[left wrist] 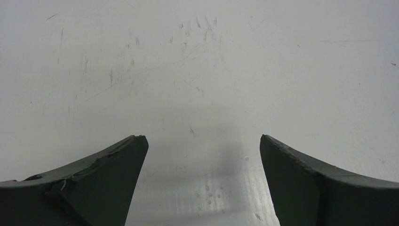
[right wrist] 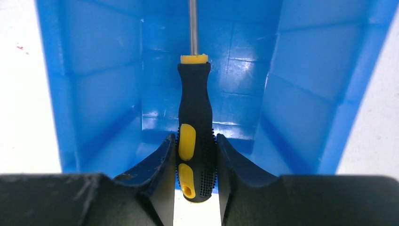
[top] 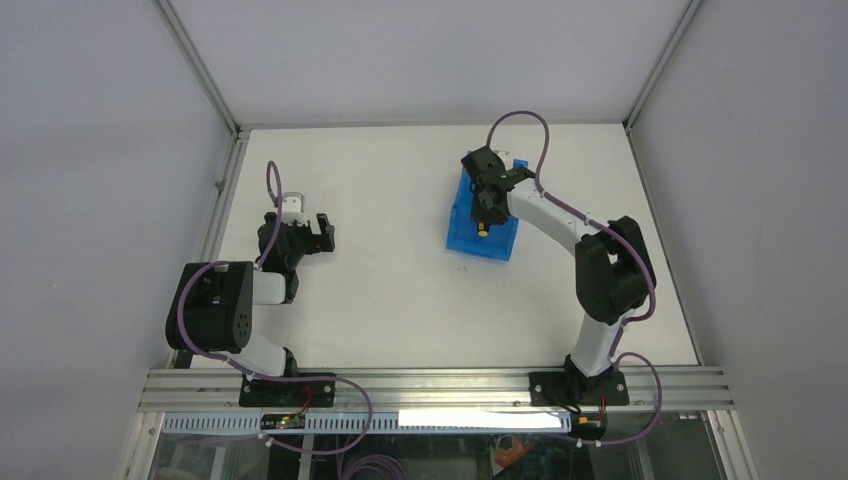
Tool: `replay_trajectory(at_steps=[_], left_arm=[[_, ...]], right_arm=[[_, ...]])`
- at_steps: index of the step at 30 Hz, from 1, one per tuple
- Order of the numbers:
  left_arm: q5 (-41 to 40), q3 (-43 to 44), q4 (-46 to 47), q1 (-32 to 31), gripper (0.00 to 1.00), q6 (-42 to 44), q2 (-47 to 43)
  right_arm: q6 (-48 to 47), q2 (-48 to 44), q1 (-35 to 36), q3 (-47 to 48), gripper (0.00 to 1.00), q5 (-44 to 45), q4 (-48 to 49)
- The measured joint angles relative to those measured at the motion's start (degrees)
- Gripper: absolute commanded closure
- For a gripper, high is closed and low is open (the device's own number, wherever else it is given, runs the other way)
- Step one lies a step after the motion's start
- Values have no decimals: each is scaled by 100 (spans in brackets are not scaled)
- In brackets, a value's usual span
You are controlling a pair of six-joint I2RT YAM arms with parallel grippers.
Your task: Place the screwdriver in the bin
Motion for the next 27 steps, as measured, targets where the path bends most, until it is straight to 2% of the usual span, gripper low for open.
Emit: replay_trajectory(at_steps=[4,8,14,18,23,27], left_arm=[[0,0,0,0,1,0,0],[-2,0,0,0,1,0,0],[0,0,0,0,1,0,0],[0,0,0,0,1,0,0],[0,0,0,0,1,-2,0],[0,0,0,0,1,0,0]], right_arm=[[83,297,-2,-24,94,2,164],[151,581,0,-24,79,81,295],[223,804,0,-24,63,131,385],[243,811,0,-20,48,136,385],[177,684,0,17,42,142,352],[-81,251,0,286,33,177,328]])
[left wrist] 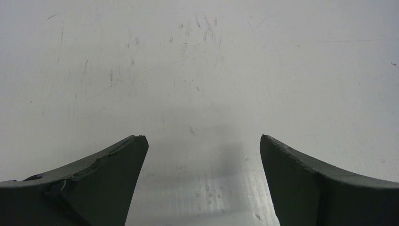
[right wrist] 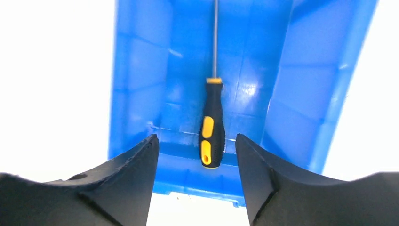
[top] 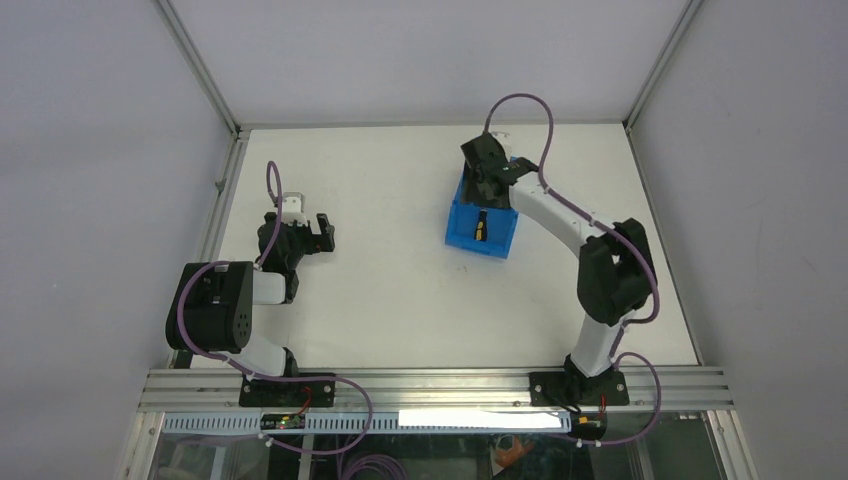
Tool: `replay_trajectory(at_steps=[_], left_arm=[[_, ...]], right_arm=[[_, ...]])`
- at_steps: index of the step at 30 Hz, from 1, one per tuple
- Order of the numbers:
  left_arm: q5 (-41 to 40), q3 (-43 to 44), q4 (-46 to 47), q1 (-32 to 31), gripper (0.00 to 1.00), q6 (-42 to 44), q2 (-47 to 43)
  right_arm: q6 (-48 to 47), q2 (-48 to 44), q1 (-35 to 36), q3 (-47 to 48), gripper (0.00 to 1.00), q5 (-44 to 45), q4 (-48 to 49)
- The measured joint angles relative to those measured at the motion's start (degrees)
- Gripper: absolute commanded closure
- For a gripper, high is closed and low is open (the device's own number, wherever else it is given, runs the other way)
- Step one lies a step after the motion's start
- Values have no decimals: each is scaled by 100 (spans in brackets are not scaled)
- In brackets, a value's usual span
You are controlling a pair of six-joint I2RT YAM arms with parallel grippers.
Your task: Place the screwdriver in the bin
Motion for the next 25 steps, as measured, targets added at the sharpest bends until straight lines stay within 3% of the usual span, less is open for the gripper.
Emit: replay_trajectory(at_steps=[6,11,19,25], left_arm=[[0,0,0,0,1,0,0],[0,0,0,0,1,0,0],[0,0,0,0,1,0,0],[0,0,0,0,1,0,0]], right_arm=[[-540,-769,-122,503,16,98,-2],[-879,-1222,-883,516,1,37,-122],[-1384,-1792,-2865,-125,1,-13,-428],[-1480,-2236,-3501,-634,1,-236,-417]])
